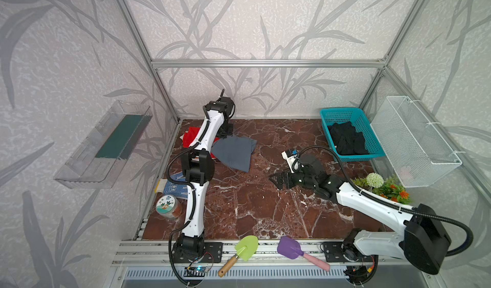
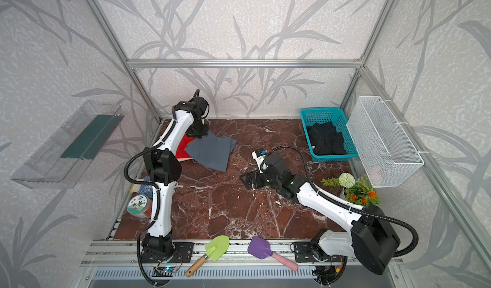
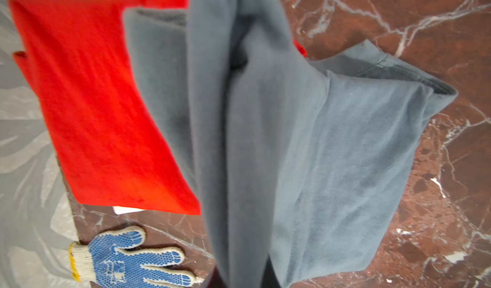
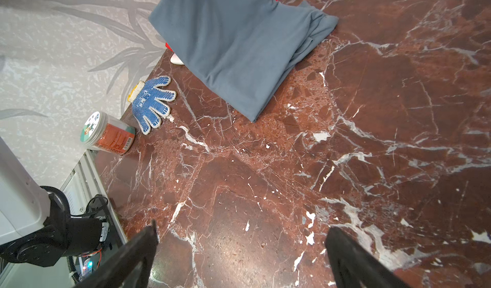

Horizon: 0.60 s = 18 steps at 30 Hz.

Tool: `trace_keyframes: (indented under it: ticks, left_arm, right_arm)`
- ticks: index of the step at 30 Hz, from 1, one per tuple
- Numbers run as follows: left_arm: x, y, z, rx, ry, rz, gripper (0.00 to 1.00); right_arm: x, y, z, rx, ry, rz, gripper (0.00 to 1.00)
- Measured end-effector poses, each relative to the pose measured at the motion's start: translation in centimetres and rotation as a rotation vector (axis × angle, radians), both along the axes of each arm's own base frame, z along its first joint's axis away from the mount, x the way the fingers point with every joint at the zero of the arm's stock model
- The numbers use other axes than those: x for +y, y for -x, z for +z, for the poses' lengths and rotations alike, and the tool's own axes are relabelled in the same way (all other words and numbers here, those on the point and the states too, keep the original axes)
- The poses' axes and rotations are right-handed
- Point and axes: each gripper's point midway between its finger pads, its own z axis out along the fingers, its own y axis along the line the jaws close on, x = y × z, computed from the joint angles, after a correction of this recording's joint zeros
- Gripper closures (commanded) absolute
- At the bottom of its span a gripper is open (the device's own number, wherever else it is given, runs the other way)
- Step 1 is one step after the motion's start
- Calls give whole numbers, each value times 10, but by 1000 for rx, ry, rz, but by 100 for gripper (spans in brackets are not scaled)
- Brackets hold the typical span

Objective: Fold and stack the t-shirts
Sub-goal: 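Carry the grey shirt with the left gripper onto the red and white stack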

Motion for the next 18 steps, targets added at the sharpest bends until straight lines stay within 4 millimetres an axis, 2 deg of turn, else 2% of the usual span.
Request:
trace_keyframes:
  ticks: [4, 11, 18]
  left_arm:
    - [8, -8, 16, -51, -17, 1, 100]
    - [18, -8, 26, -69, -33, -9, 100]
    - [32, -13, 45, -125, -38, -6, 100]
  right_arm:
    - [1, -1, -6, 22, 4, -5, 1]
    - [4, -3, -16, 47, 10, -6, 1]
    - [5, -4, -16, 54, -2, -16, 1]
